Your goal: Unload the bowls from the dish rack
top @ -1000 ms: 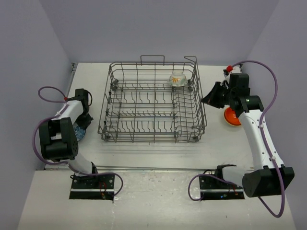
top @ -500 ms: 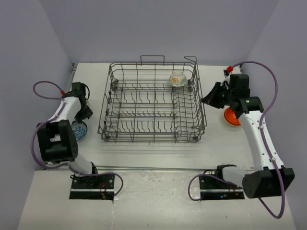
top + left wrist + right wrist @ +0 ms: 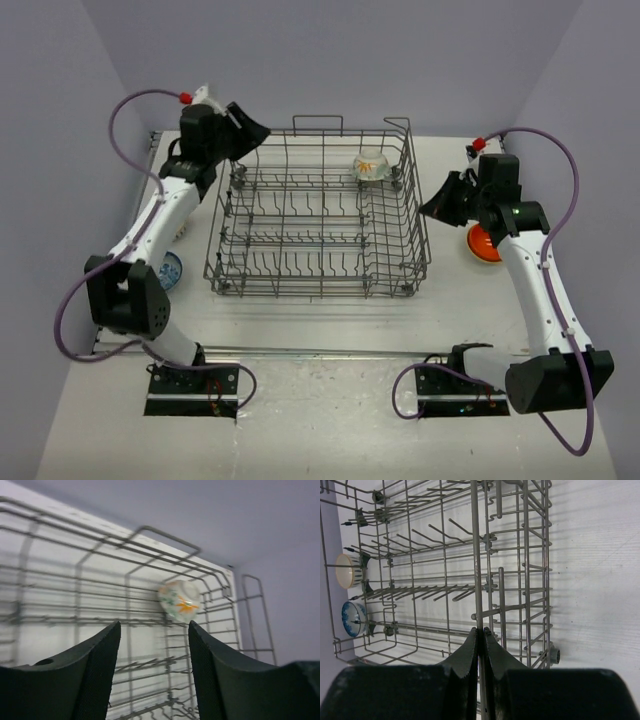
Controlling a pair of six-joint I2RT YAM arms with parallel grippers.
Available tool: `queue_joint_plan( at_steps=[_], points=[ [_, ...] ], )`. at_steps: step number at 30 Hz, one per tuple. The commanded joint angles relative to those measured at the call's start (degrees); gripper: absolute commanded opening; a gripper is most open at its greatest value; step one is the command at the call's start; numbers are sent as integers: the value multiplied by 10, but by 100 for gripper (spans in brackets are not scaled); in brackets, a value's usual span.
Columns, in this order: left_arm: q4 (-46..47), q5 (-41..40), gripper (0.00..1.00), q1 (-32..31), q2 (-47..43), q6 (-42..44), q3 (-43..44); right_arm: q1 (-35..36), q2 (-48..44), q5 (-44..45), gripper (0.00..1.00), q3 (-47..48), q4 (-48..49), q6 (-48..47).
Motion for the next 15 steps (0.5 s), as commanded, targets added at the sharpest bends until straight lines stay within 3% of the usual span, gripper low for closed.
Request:
queue_joint_plan(
  at_steps=[1,5,9,15],
  points=[
    [149,159,56,-83,111,-29,74,8,21,21,2,5,-71,-15],
    [106,132,56,-137,184,-12,140,8,26,57,15,78,-98,-31],
    [50,88,52,-143,208,-11,151,8,39,89,32,163,-128,-39],
    [-5,71,50,-142,255,11,203,21,82,102,45,286,-152,-45]
  ],
)
